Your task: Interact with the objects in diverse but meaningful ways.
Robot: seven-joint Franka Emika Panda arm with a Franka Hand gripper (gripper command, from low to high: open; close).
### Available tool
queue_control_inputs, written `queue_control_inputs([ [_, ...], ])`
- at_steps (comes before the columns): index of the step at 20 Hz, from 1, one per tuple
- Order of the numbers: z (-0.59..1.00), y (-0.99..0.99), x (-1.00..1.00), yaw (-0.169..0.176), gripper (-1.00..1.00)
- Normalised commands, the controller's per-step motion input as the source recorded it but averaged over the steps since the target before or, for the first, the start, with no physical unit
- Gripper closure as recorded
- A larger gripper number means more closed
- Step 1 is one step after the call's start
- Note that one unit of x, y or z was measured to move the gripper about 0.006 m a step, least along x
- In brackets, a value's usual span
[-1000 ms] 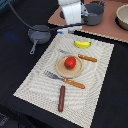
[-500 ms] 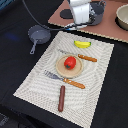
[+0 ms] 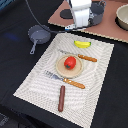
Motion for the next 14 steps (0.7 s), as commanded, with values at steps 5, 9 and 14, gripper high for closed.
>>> queue_control_inputs([
  [5,-0.30,0.40,-0.11,0.090,1.00],
  [9,-0.34,0.31,-0.12,0.078,1.00],
  [14,-0.30,0.12,-0.10,0.049,1.00],
])
